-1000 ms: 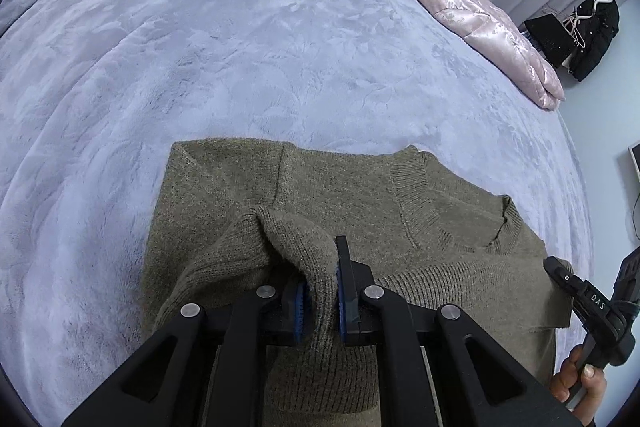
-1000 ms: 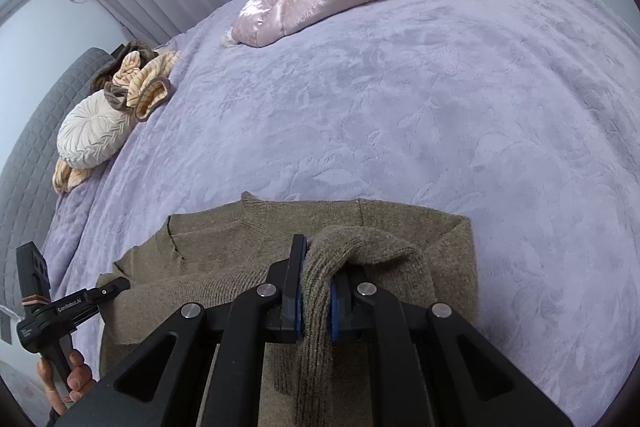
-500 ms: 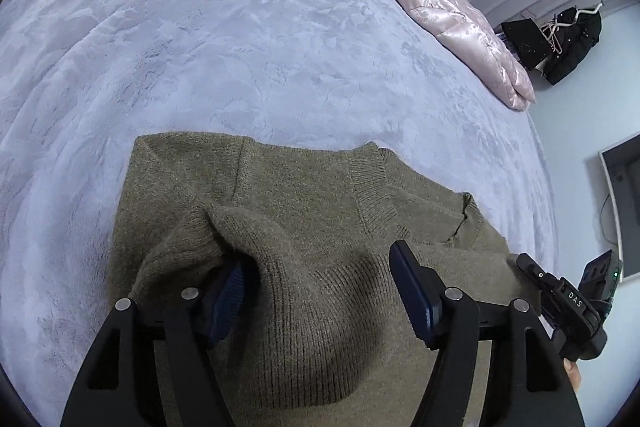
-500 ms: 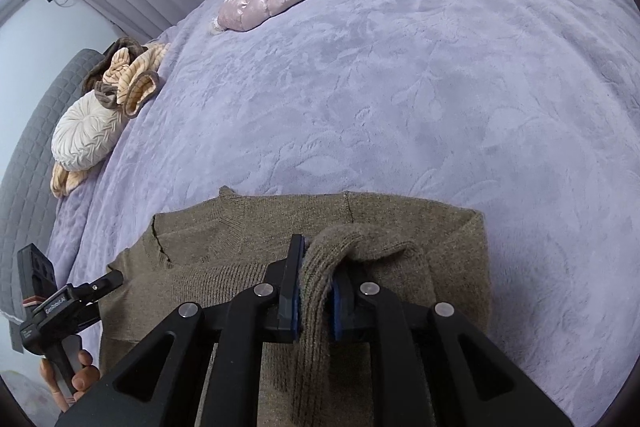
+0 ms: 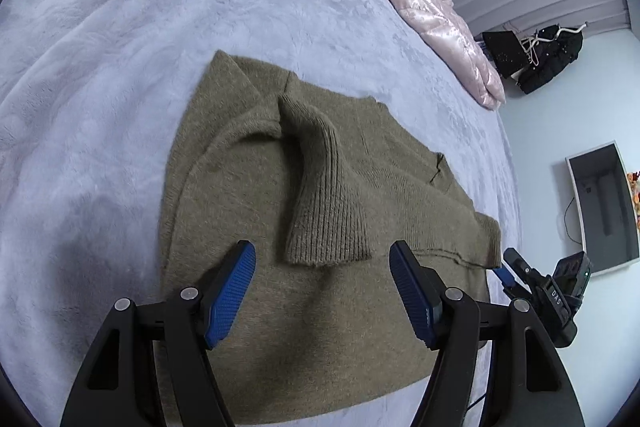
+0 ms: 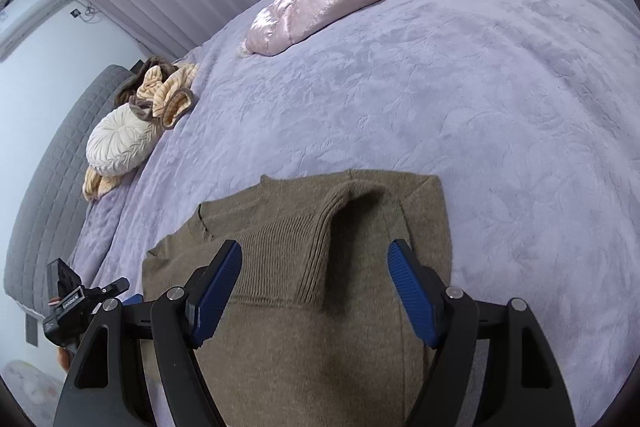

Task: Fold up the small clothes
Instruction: 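Lay the folded hem on the collar, straighten the cuff, open both tools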

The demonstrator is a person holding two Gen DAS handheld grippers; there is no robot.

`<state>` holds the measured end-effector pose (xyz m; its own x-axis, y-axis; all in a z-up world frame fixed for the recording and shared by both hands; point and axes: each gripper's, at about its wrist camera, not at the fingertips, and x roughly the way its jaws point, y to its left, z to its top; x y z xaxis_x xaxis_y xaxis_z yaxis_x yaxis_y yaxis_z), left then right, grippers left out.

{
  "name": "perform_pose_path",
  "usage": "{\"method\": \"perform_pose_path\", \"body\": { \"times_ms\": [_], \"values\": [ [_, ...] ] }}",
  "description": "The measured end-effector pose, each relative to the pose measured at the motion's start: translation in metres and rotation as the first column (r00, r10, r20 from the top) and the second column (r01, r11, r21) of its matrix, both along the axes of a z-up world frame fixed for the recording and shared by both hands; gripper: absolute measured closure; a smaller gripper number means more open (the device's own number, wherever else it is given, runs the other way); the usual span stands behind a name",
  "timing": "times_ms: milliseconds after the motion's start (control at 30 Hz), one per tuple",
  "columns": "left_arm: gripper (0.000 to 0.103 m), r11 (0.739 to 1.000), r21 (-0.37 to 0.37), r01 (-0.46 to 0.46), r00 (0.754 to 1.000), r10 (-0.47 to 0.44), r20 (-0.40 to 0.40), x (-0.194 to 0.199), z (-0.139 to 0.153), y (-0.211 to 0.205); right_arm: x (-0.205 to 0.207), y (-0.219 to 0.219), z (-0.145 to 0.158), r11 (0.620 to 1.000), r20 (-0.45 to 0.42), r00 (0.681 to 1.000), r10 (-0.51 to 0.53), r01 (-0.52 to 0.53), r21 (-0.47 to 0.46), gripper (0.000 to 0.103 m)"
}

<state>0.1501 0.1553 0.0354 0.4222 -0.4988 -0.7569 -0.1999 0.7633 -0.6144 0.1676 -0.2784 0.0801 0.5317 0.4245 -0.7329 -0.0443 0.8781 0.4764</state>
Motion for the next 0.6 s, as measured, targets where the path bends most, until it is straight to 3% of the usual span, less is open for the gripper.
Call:
{"method": "perform_pose_path", "body": {
  "times_ms": [133,233,267,300,333,367,400,600],
  "values": [
    [0.033,0.997,0.059,0.039,0.999,-0.039,0.001,0.013,0.004,-0.023,0.004,0.014,-0.014,1.0,-0.032,0.999,0.019,-0.019,-0.003,0.034],
    [0.036,0.996,0.061,0.058,0.998,-0.057,-0.021,0.028,-0.001,-0.033,0.009,0.022,-0.02,1.0,-0.04,0.999,0.026,-0.026,-0.008,0.043],
    [0.043,0.995,0.069,0.067,0.998,-0.066,-0.024,0.031,-0.002,-0.035,0.012,0.024,-0.022,0.999,-0.044,0.999,0.024,-0.025,-0.022,0.048],
    [0.073,0.994,0.08,0.079,0.997,-0.077,-0.03,0.034,-0.002,-0.037,0.014,0.025,-0.024,0.999,-0.05,0.998,0.023,-0.025,-0.03,0.053],
    [0.088,0.992,0.084,0.091,0.995,-0.088,-0.041,0.037,-0.003,-0.038,0.017,0.026,-0.027,0.999,-0.058,0.998,0.026,-0.028,-0.034,0.067],
    [0.088,0.993,0.082,0.087,0.996,-0.084,-0.038,0.038,-0.002,-0.037,0.019,0.027,-0.028,0.999,-0.065,0.997,0.028,-0.031,-0.043,0.086],
    [0.088,0.993,0.087,0.076,0.997,-0.074,-0.022,0.04,0.002,-0.034,0.02,0.027,-0.029,0.998,-0.069,0.997,0.028,-0.031,-0.052,0.092],
    [0.088,0.998,0.064,0.005,0.998,-0.009,0.056,0.062,0.026,-0.018,0.025,0.028,-0.002,0.999,0.012,0.999,0.051,-0.051,-0.02,0.095]
  ]
}}
